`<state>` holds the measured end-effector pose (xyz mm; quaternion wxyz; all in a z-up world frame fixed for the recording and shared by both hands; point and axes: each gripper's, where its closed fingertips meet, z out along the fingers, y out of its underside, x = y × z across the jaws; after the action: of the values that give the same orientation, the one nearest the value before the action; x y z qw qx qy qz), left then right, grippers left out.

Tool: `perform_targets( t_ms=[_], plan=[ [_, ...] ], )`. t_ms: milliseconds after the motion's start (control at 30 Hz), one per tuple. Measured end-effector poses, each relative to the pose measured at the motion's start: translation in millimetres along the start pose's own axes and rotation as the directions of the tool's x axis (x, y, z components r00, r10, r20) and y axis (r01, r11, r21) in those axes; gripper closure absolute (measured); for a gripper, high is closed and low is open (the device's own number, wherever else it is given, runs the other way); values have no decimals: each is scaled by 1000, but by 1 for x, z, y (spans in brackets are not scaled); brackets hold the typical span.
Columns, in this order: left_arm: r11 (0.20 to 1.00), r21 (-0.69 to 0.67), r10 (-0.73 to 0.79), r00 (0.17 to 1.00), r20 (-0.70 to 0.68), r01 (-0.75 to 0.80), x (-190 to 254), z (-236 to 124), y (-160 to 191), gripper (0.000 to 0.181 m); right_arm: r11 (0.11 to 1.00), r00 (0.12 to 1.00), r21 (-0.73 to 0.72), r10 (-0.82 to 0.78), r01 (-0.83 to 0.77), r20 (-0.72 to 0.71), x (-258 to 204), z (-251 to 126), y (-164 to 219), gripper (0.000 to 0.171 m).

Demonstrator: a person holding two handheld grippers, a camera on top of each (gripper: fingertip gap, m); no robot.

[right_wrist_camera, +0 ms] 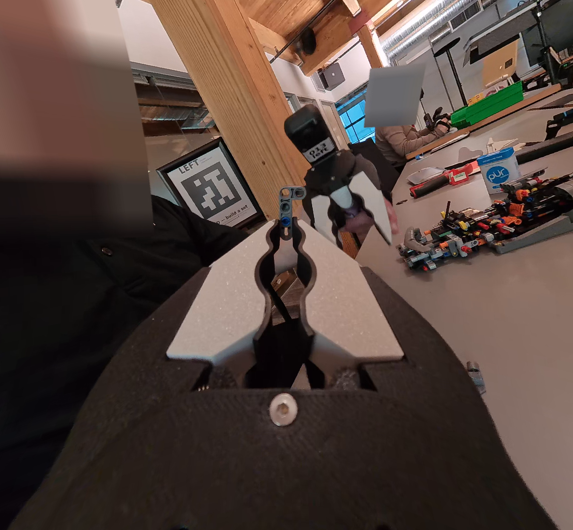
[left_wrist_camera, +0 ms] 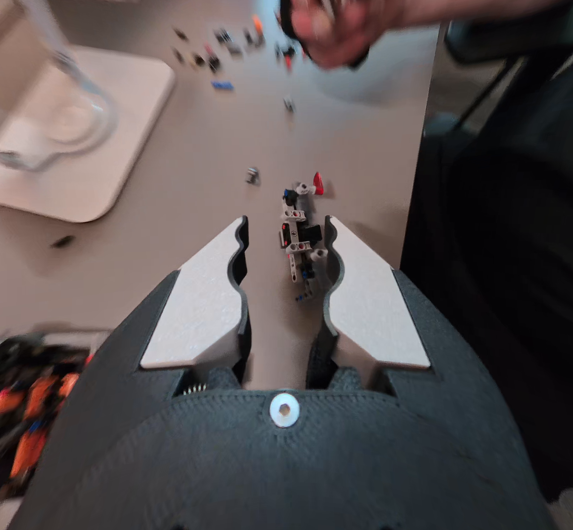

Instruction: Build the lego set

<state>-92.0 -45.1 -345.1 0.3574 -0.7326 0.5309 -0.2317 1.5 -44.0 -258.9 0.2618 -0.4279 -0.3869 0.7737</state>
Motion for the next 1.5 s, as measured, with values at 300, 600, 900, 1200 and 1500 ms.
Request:
perform_targets(
  t_ms=[300,600,900,1200,1500],
  plan=[
    [998,57,-16,990,142,8,10,-54,27,142,1000,1000,-25,11,-12,-15,3,6,7,167],
    [1000,28,9,989,151,-13,45,-33,53,144,998,998,-61,19,-23,-62,10,9,16,167],
    [997,6,70,950,304,-75,32,-7,67,141,997,997,-79,10,-16,-73,12,9,19,167],
    [998,-39,67,944,324,-58,22,12,75,154,996,996,-89,13,-20,-84,16,7,21,167],
    [1000,-6,29,953,302,-28,21,13,74,161,996,996,-82,29,-36,-84,20,5,23,167]
  ],
)
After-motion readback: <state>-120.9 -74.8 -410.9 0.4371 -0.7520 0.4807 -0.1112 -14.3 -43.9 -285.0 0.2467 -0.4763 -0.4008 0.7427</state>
